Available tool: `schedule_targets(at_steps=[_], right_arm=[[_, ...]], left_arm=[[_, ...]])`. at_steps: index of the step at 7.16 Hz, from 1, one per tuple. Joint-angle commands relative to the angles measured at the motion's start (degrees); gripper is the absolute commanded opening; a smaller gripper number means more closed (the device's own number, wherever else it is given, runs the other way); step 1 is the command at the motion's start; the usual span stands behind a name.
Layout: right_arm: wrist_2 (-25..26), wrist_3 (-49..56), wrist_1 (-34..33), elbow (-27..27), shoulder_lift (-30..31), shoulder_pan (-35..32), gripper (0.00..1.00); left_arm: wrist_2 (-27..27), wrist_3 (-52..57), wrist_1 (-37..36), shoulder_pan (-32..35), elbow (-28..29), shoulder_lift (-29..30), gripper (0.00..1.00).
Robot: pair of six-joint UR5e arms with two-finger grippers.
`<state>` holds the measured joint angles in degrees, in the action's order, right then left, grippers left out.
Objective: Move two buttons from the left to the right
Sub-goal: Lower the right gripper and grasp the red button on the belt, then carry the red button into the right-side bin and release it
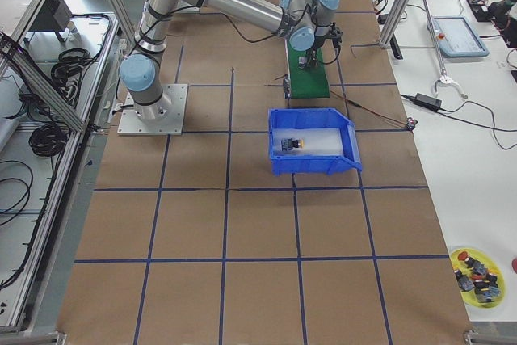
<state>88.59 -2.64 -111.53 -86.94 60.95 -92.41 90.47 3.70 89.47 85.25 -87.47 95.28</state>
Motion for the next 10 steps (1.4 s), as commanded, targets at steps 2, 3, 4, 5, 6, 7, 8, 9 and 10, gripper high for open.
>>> schedule_targets(at_steps=[2,3,4,5,6,7,8,9,10], right_arm=[[2.99,6.55,9.70,6.92,3.98,3.88,0.04],[3.07,10.85,13.14,11.40,4.52,7.73,0.04],[3.16,15.59,15.44,14.49,4.52,11.86,0.04],[2.99,24.78,16.07,17.39,4.44,18.34,0.04],[2.90,32.01,15.21,17.60,4.26,23.71,0.04],[2.81,38.17,14.76,17.25,3.13,27.33,0.03],[2.72,39.36,13.10,16.64,1.38,29.20,0.03],[2.81,40.85,11.17,14.89,0.14,30.00,0.03],[2.99,41.74,7.41,12.79,-0.91,30.35,0.03]], left_arm=[[-0.03,-0.10,0.01,0.09,0.10,0.26,1.00],[-0.03,-0.10,0.01,0.09,0.19,0.35,1.00],[-0.03,-0.10,0.01,0.09,0.19,0.26,1.00],[-0.03,-0.10,0.01,0.09,0.19,0.26,1.00],[-0.03,-0.10,0.01,0.09,0.19,0.35,1.00],[-0.12,-0.10,0.01,0.09,0.10,0.26,1.00],[-0.12,-0.10,0.01,0.09,0.10,0.17,1.00],[-0.12,-0.10,0.01,0.09,0.19,0.26,1.00],[-0.12,-0.10,0.01,0.09,0.71,0.69,1.00]])
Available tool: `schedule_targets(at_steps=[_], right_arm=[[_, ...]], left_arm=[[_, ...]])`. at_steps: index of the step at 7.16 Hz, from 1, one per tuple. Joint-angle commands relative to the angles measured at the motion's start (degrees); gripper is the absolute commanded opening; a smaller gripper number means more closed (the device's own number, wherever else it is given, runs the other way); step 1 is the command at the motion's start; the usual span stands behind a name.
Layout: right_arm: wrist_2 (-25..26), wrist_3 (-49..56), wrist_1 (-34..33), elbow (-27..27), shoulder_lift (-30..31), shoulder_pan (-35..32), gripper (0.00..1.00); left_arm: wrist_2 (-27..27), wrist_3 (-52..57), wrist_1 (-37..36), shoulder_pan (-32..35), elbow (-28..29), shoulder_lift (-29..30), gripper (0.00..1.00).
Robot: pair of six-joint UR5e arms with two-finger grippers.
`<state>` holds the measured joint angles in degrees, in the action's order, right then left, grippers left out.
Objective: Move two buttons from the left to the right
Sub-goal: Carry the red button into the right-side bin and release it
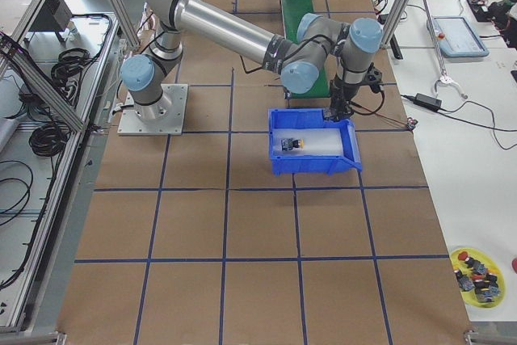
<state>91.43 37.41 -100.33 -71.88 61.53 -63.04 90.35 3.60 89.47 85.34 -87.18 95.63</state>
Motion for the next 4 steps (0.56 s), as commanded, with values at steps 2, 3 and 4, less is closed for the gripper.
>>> schedule_targets(at_steps=[2,3,4], right_arm=[[-0.20,1.61,-9.94,-7.64,-2.73,0.99,0.03],[-0.37,1.61,-11.62,-8.97,-3.69,1.08,0.03],[-0.55,1.61,-11.64,-8.98,-4.83,1.17,0.03]], left_arm=[[0.00,0.00,0.00,0.00,0.52,0.35,1.00],[0.00,0.00,0.00,0.00,0.61,0.44,1.00],[-0.09,0.00,0.00,0.00,0.61,0.35,1.00]])
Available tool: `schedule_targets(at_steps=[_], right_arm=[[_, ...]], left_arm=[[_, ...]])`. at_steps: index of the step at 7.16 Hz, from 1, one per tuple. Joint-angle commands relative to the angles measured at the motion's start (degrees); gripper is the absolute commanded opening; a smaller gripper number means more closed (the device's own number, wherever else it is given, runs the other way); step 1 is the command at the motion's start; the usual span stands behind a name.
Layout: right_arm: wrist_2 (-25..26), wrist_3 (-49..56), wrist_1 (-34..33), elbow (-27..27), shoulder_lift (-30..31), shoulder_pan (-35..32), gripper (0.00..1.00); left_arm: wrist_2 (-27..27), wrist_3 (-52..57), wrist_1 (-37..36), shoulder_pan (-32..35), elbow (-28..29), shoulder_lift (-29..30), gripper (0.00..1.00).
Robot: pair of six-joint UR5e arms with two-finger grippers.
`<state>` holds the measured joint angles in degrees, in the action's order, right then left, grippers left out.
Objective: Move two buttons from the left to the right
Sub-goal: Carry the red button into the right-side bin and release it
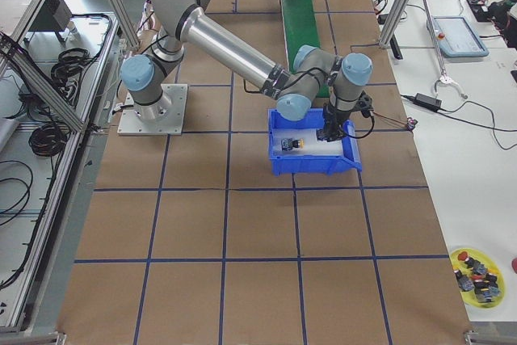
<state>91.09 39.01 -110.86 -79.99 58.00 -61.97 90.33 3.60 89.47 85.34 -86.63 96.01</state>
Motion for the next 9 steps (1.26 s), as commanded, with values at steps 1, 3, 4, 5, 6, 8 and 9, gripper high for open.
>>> schedule_targets(at_steps=[1,3,4,5,6,8,9], right_arm=[[-0.21,0.01,-1.03,-0.87,-2.53,0.10,0.03],[-0.04,-0.08,-0.94,-0.87,-3.59,0.10,0.04],[-0.04,-0.16,-0.76,-0.87,-3.85,0.01,0.09],[-0.56,-0.25,-1.11,-0.26,-3.68,0.01,0.59],[-2.04,-0.25,-1.11,-0.43,-3.68,0.01,0.96],[-3.29,-0.25,-0.94,0.00,-3.51,0.01,0.99],[-3.20,-0.08,-0.59,0.27,-2.81,0.01,0.99]], left_arm=[[-0.15,0.00,0.00,0.00,0.14,-0.12,1.00],[-0.15,0.00,0.00,0.00,0.06,-0.12,1.00],[-0.24,0.00,0.00,0.00,0.06,-0.12,1.00],[-0.24,0.00,0.00,0.00,0.06,-0.12,1.00],[-0.24,0.00,0.00,0.09,0.06,-0.12,1.00],[-0.32,0.00,0.00,0.09,0.06,-0.12,1.00],[-0.33,0.00,0.00,0.09,0.06,-0.12,1.00]])
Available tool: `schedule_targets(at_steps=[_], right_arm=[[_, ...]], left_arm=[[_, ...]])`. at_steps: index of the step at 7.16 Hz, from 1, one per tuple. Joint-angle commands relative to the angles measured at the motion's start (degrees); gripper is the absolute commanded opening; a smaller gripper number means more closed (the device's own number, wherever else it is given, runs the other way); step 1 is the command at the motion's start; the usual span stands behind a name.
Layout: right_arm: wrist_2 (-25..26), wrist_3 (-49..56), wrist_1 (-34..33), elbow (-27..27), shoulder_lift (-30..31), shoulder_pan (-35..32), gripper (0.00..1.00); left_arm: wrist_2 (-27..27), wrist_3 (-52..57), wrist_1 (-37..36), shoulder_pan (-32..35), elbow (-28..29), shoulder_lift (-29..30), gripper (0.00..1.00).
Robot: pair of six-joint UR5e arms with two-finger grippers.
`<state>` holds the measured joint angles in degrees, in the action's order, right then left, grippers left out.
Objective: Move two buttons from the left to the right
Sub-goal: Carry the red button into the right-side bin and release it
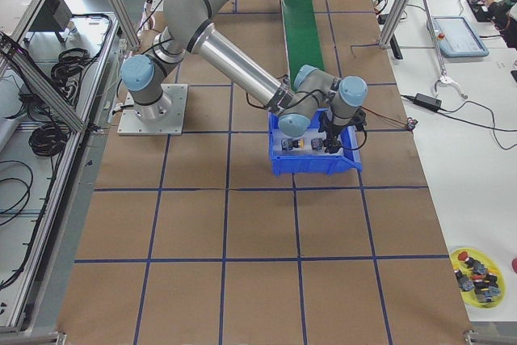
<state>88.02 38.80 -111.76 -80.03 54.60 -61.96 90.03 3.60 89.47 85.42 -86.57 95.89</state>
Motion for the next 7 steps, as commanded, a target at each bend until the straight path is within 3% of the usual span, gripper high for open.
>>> schedule_targets(at_steps=[1,4,6,7], right_arm=[[0.48,0.14,0.57,1.27,1.55,0.00,0.99],[-0.21,-0.56,4.95,2.42,8.29,-0.61,1.00],[1.53,-1.70,7.69,2.25,14.89,-6.21,1.00],[2.07,-9.54,10.83,1.21,17.88,-9.46,1.00]], left_arm=[[-0.03,0.00,0.00,0.01,0.00,0.00,1.00],[-0.82,-0.26,0.00,0.10,0.09,0.00,1.00],[-0.82,-0.53,0.00,0.10,0.09,0.00,1.00],[-0.91,-0.62,0.00,0.10,0.09,0.00,1.00]])
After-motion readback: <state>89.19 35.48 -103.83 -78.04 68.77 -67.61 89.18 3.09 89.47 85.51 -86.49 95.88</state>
